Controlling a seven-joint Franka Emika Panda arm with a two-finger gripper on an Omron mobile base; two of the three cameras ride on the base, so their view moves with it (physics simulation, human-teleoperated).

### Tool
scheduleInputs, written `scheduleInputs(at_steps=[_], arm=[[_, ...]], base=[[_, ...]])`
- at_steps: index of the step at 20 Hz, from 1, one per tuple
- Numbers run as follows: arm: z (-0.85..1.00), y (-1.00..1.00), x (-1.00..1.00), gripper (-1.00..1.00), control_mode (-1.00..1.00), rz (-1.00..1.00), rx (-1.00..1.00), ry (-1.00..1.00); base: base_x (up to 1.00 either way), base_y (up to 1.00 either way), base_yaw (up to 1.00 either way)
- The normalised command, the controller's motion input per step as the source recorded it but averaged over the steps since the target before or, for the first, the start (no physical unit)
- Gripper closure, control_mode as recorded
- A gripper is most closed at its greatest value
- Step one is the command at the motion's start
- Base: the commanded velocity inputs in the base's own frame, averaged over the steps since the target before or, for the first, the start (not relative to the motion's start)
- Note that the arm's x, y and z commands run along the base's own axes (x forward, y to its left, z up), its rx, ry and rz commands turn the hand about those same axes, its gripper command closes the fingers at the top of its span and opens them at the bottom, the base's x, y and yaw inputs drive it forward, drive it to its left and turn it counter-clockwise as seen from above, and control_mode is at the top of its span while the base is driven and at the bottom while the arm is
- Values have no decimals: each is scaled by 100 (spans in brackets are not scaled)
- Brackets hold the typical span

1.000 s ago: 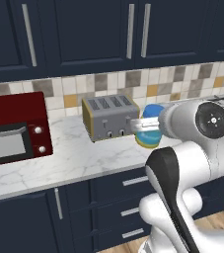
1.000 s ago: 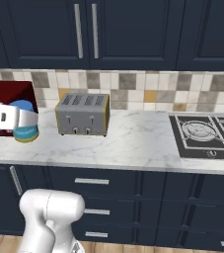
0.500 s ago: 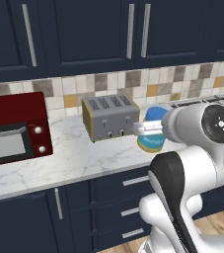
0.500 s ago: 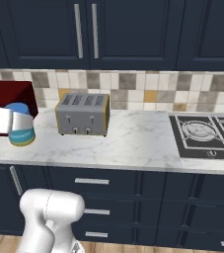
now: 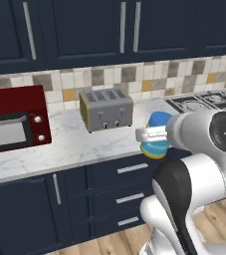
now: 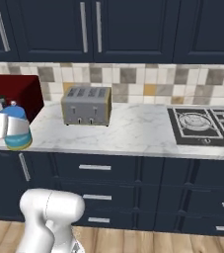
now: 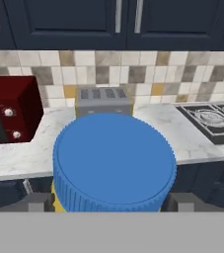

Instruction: Place the mayonnaise and ketchup from the counter to the top shelf of the fridge. If the existing items in the fridge are on the top shelf, move them to other shelves.

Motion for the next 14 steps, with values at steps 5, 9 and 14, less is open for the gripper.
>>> scheduleInputs(at_steps=[5,9,14], arm=[[0,0,0,100,100,0,0,0],[0,0,0,100,100,0,0,0],[0,0,0,100,100,0,0,0]], base=[[-100,28,10],[-100,71,20],[-81,95,26]])
